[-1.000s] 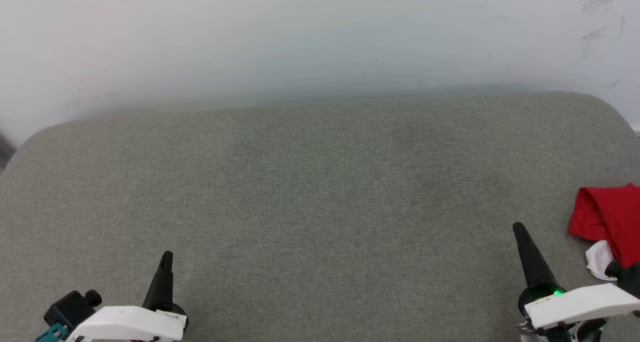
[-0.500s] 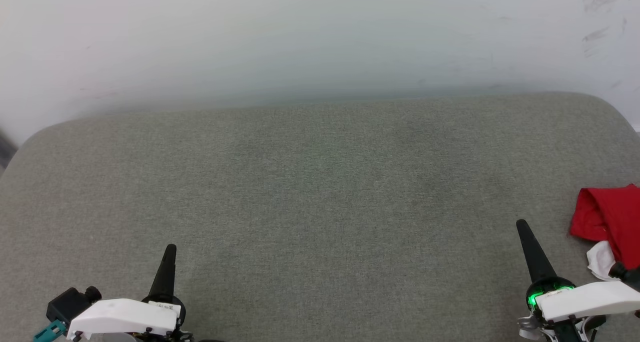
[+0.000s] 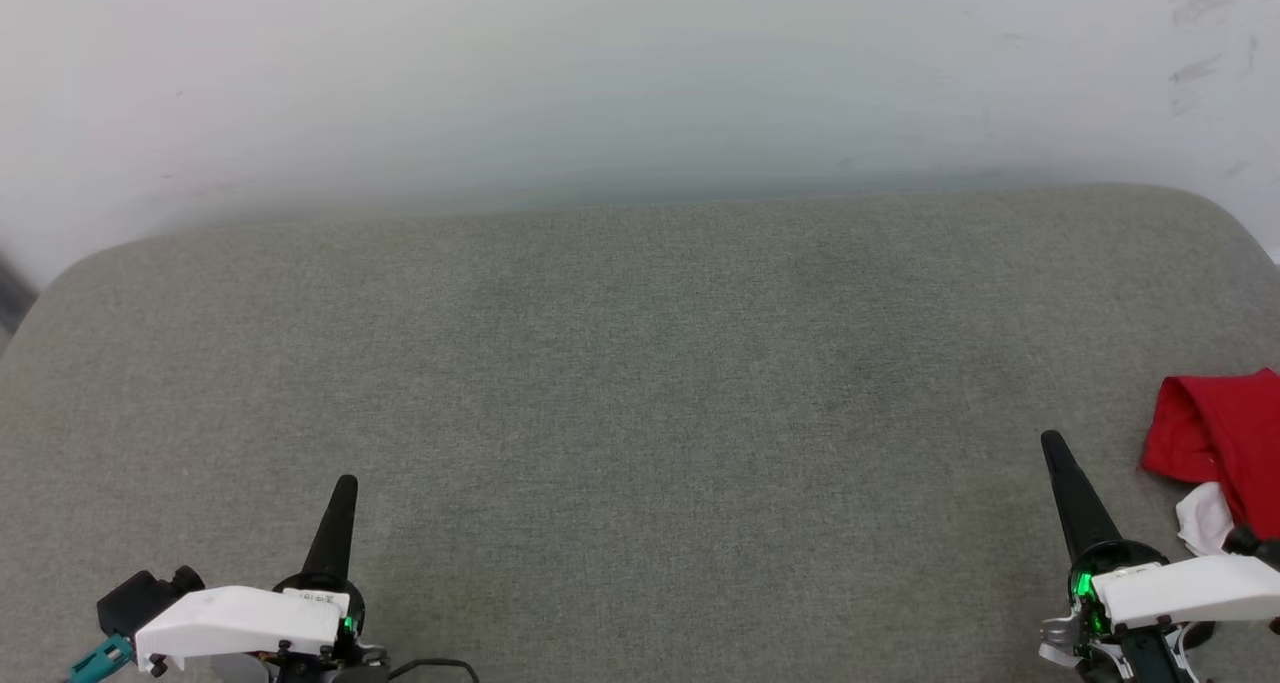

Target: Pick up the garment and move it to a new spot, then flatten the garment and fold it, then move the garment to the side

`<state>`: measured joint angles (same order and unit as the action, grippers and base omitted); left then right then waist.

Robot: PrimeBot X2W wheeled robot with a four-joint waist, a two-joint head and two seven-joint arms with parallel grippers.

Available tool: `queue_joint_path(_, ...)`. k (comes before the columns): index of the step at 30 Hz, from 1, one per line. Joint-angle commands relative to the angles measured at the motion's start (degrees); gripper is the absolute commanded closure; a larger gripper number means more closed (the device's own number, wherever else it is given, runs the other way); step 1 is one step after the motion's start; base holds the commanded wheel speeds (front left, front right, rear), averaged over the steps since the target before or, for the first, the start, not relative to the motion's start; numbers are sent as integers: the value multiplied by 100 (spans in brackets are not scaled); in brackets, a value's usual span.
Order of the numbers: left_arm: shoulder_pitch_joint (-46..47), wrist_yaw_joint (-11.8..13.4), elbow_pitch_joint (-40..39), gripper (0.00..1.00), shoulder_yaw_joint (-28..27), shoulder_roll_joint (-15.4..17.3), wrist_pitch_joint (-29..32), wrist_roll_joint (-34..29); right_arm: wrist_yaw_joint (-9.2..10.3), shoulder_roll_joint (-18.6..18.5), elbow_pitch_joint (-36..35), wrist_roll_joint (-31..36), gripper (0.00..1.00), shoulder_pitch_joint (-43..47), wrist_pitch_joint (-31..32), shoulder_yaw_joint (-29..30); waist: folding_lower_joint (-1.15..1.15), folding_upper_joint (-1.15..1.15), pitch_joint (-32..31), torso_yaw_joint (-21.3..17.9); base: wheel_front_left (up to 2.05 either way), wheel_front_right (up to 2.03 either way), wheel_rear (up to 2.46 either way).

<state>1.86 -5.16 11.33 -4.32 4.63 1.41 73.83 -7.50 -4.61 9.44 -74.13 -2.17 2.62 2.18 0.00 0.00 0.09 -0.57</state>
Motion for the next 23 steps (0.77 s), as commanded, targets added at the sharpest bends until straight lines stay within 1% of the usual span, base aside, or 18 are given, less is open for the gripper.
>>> queue_joint_path(1, 134, -52, -14, 100, -32, -9, 37, 109, 1, -30, -2, -128, 100, -140, 14, 19, 0, 0, 0, 1, 0, 0, 0)
queue_joint_path(23, 325, -161, 151, 100, -142, -101, 307, 1073, 1, -2, 256, -1170, 100, -292, 135, 135, 0, 0, 5, 29, 0, 0, 0)
